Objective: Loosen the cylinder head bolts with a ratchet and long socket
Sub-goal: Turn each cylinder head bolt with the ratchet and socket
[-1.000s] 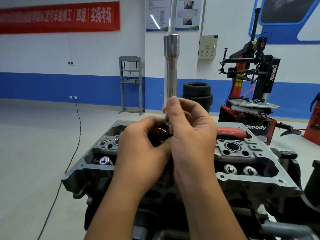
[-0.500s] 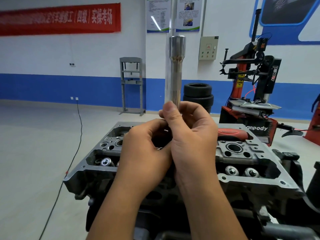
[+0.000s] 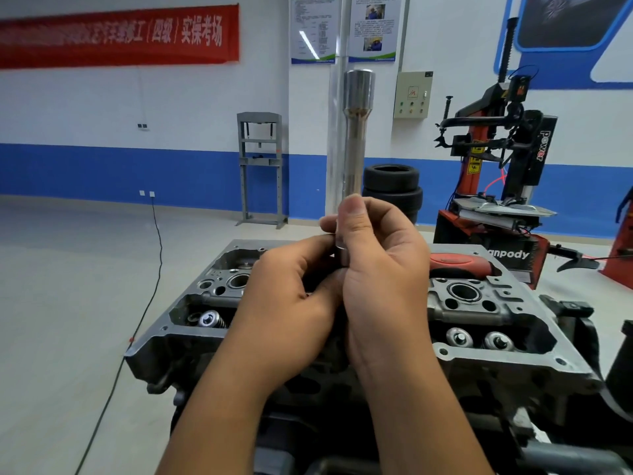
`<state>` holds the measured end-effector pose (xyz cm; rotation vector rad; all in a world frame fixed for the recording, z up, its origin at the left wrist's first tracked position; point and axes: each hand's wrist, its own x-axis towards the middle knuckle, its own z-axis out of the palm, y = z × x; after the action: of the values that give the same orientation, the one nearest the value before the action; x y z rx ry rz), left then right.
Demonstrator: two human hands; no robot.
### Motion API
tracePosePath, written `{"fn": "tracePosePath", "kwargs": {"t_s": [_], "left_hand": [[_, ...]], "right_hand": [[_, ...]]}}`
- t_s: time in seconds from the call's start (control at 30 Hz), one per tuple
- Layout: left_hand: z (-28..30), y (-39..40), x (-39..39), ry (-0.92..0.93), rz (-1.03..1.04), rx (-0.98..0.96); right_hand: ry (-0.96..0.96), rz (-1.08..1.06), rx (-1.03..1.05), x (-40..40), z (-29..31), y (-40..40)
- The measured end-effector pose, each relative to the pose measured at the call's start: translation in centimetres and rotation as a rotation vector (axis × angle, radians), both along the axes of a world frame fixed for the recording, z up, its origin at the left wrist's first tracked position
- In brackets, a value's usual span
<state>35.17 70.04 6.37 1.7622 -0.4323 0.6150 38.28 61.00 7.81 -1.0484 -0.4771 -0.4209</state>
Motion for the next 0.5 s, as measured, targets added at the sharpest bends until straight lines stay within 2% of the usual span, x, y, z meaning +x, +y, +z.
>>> {"fn": "tracePosePath", "kwargs": {"t_s": [0.1,0.23,0.37,0.5], "left_hand": [[-0.11,-0.13,0.16,-0.02,0.097,-0.059],[-0.4,-0.5,0.28,-0.044,0.233,-0.062],[0.02,-0.28,0.01,-0.03,0.063,0.024],[-0.03,-0.34,0.23,-0.06,0.153,-0.011]], "right_hand": [[0.017,0.048,-0.009,-0.06,0.04,0.02],[-0.005,-0.022,-0.016,-0.3,-0.2,0.12],[-0.025,-0.051,0.01,-0.02,-0.19,0.08],[-0.008,-0.002,-0.022,-0.01,-0.18,0.11]]}}
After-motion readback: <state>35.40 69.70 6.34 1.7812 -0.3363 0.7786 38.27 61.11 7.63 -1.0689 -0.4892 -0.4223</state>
